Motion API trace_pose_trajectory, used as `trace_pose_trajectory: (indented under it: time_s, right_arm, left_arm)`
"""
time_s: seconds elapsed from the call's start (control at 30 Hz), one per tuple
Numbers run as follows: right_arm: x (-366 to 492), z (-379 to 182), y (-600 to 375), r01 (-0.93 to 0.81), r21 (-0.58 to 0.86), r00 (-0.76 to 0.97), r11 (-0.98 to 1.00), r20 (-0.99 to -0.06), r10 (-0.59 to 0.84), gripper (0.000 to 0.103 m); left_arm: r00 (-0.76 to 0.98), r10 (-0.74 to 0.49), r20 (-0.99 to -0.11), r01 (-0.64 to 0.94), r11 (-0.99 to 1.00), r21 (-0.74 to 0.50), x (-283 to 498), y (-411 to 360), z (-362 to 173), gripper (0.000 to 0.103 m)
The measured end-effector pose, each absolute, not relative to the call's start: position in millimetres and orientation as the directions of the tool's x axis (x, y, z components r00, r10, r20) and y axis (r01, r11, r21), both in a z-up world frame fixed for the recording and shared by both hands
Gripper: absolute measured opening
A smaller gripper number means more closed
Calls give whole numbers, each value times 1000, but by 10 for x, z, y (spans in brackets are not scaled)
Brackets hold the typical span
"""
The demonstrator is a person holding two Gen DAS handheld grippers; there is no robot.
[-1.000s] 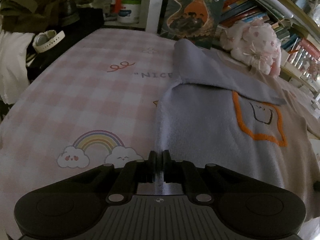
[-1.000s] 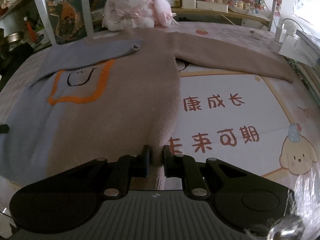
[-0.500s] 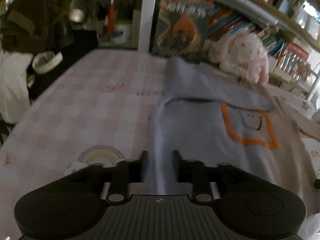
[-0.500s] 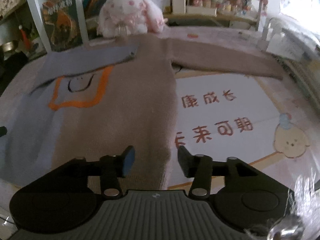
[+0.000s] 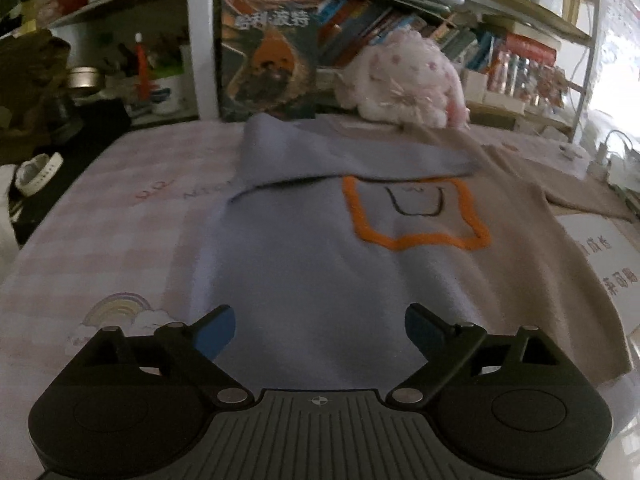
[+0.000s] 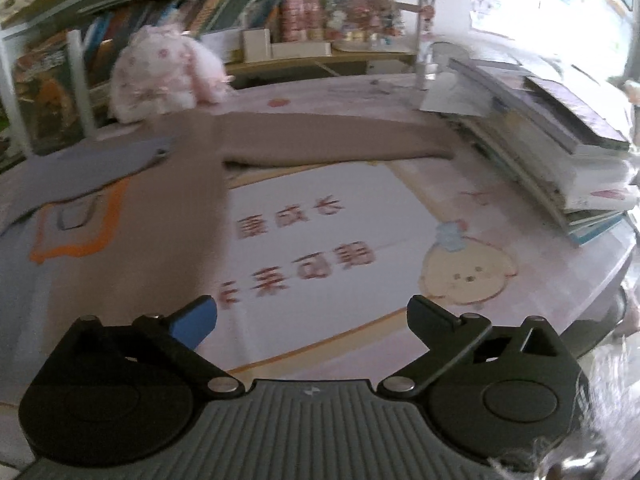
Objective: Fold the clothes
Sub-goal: 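Move the right gripper to the beige sleeve cuff and grasp it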
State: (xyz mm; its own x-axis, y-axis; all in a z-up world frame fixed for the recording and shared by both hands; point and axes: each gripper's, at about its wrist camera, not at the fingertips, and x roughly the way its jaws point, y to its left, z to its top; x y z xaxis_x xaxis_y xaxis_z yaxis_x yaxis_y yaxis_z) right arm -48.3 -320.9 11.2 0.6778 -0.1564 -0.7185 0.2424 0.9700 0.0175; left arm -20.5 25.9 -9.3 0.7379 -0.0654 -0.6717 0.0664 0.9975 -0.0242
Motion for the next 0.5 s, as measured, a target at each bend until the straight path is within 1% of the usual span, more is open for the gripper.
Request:
trace_pose_trajectory:
  time_s: [0.2,0.37,0.5]
  right_arm:
    - [-260,72,-3648,257,20,681,966,-714,-166,103]
    - [97,29,-4093,231,50,688,972,-715,-127,103]
    - [430,20,-4465,195,66,694,979,-714,-90,103]
  left_arm:
    - [719,-24,-694,17,1000,-17,-179,62,-107,96]
    - [707,56,-705,-69,998,10,-120,-224,-66,96]
    - [685,104,-721,-143,990,8,-122,-459,-59,96]
